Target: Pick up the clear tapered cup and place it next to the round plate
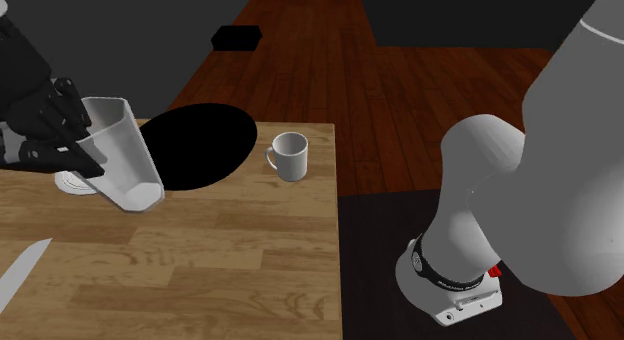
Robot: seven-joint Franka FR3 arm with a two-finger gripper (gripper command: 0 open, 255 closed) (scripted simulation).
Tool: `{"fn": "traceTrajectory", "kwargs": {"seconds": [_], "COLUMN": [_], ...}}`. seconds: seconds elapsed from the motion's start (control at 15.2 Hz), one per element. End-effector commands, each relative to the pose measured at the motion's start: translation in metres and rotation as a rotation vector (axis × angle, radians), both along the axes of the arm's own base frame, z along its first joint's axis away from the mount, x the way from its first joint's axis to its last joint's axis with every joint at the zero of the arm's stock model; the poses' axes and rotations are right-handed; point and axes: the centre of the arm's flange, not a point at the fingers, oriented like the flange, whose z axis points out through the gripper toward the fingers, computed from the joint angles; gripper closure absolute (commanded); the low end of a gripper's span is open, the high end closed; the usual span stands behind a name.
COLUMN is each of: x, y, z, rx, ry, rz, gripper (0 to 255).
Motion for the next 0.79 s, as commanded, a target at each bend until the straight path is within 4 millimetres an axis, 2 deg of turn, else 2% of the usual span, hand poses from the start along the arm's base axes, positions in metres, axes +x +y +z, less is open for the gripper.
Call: {"fn": "traceTrajectory", "kwargs": {"seconds": [0.0, 0.73], "x": [0.025, 0.159], "y": [-0.004, -0.023], "z": [-0.008, -0.059], "rx": [0.0, 0.0], "ry": [-0.001, -0.001], "rz": [0.0, 0.0], "gripper": [255, 255]}}
